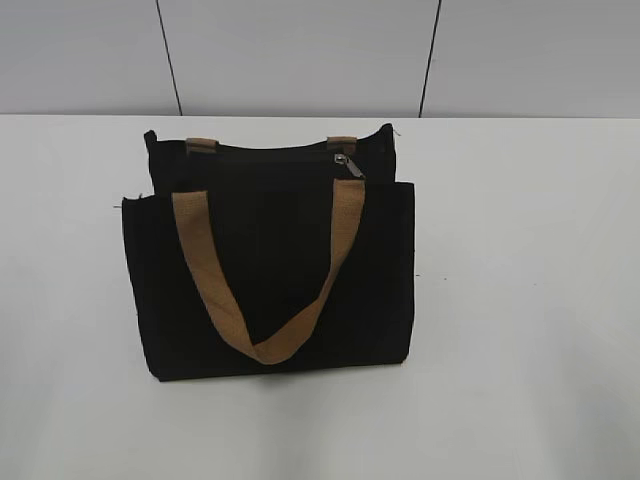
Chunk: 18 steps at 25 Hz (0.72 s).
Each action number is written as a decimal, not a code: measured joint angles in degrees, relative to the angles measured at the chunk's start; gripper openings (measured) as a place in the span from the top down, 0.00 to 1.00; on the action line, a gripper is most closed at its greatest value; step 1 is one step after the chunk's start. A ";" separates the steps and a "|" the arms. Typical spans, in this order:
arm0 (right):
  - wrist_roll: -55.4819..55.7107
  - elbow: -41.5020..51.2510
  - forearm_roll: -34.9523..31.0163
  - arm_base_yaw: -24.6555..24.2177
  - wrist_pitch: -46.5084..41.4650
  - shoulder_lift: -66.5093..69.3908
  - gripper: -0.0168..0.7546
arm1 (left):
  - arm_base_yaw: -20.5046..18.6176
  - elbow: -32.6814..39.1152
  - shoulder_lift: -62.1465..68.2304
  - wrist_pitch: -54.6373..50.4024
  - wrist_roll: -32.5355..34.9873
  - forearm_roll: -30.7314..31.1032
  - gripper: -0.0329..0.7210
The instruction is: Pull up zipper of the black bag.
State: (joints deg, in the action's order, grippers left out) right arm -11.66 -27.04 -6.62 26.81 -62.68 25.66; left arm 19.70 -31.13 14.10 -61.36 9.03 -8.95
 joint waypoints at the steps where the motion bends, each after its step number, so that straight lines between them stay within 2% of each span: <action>1: 0.00 0.00 -0.06 -0.52 0.00 0.00 0.22 | -0.67 0.00 -0.18 0.05 0.05 0.00 0.30; 4: 0.02 0.04 -0.36 -4.01 0.07 -0.81 0.22 | -3.70 0.00 -1.76 0.05 0.05 0.00 0.30; 12: 0.06 0.04 -2.19 -19.64 0.07 -12.16 0.22 | -16.66 0.00 -8.67 0.05 0.05 0.00 0.31; 15: 0.08 0.04 -2.19 -24.38 0.07 -16.71 0.22 | -19.48 0.00 -10.47 -0.01 0.05 0.00 0.31; 18: 0.08 0.10 -2.30 -27.67 0.07 -21.25 0.22 | -20.30 0.00 -12.56 -0.01 0.05 0.00 0.31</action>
State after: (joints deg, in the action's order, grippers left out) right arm -11.57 -26.94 -8.92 -0.87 -62.61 4.41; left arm -0.60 -31.13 1.54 -61.37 9.08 -8.95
